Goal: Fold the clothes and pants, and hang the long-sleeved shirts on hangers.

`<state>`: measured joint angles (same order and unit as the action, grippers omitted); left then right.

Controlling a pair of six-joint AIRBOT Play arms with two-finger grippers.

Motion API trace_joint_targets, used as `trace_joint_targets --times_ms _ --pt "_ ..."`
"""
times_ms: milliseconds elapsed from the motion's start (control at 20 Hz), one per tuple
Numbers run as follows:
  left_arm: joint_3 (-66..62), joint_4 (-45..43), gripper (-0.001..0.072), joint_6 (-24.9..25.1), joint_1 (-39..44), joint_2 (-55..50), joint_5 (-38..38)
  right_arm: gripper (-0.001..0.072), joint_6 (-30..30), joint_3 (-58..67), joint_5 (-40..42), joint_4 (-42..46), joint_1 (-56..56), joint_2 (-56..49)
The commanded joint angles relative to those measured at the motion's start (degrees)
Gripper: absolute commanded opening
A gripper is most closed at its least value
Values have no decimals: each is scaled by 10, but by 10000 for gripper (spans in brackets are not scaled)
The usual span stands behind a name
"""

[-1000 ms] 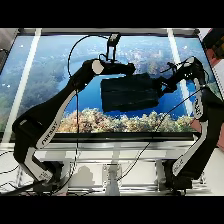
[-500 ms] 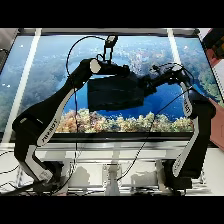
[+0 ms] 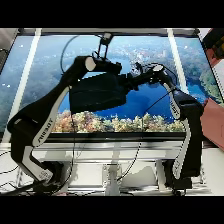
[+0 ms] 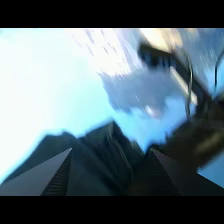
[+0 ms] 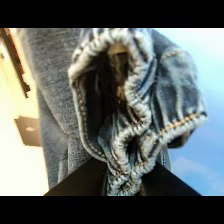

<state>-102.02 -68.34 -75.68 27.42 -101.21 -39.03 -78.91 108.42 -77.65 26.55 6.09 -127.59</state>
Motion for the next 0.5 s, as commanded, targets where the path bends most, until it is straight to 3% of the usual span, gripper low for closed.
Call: trace_joint_targets --times_ms 0,300,350,400,450 --pt "0 -7 521 0 -36 45 8 50 62 3 -37 -101 6 2" --pt "0 -6 521 0 -80 114 8 62 108 3 -125 -102 -72 32" --pt "0 -6 521 0 -81 118 8 189 109 3 -119 -94 -78 33" --pt "0 -6 521 0 -80 122 8 512 109 3 -108 -86 -81 33" --pt "0 -6 521 0 -80 122 8 686 110 3 -98 -67 -81 33"
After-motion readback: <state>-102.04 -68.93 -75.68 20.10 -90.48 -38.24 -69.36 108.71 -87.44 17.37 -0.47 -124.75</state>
